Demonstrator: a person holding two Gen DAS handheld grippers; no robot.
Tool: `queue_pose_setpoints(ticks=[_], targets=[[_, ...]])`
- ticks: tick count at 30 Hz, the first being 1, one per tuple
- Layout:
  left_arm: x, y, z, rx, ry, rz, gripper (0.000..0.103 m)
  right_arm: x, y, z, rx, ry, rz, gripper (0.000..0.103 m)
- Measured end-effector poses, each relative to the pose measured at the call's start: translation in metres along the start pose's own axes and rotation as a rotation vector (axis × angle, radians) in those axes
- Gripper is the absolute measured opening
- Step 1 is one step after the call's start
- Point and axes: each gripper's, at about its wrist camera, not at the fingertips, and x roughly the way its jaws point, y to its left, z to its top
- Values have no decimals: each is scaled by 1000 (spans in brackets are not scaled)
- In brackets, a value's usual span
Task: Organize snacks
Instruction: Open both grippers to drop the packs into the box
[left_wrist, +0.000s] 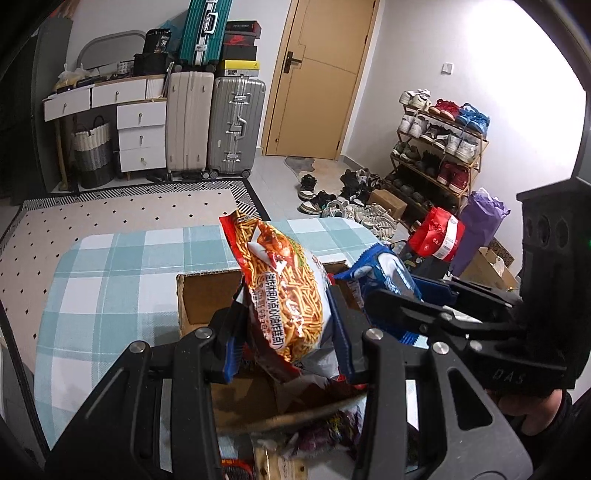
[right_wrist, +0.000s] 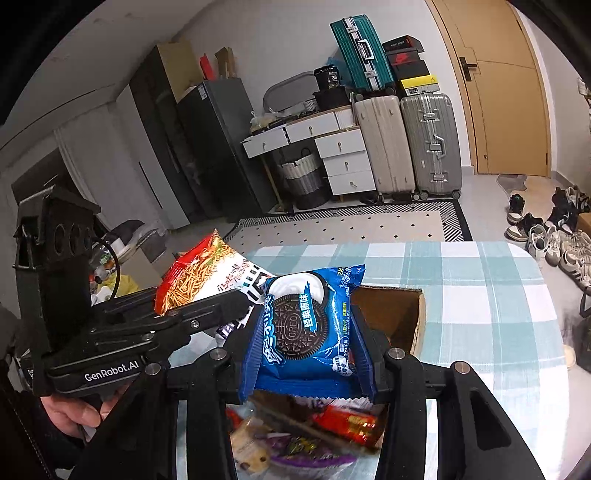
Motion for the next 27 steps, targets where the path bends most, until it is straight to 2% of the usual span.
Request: queue_pose_setpoints(ticks=[8, 9, 11, 13, 14, 16, 17, 27], targets=[[44, 12, 0, 3, 40, -16, 38, 28, -18, -5, -1, 29, -53, 44], [46, 13, 0, 4, 34, -4, 41, 31, -21, -6, 6, 35, -49, 44], [47, 15, 1, 4, 17, 18, 57, 36, -25, -9, 7, 43, -42, 45], [44, 18, 2, -5, -2, 24, 75, 39, -28, -11, -2, 50, -64, 54], [42, 19, 1, -5, -14, 25, 77, 39, -28, -13, -3, 51, -65, 56], [37, 20, 0, 0, -23, 37, 78, 37, -28, -15, -12, 50, -53, 75], [35, 20, 0, 4, -22, 46, 78, 35, -27, -16, -18, 42, -62, 77], [-7, 14, -13, 3, -48, 73, 80, -6, -11, -20, -26, -20, -55, 77]])
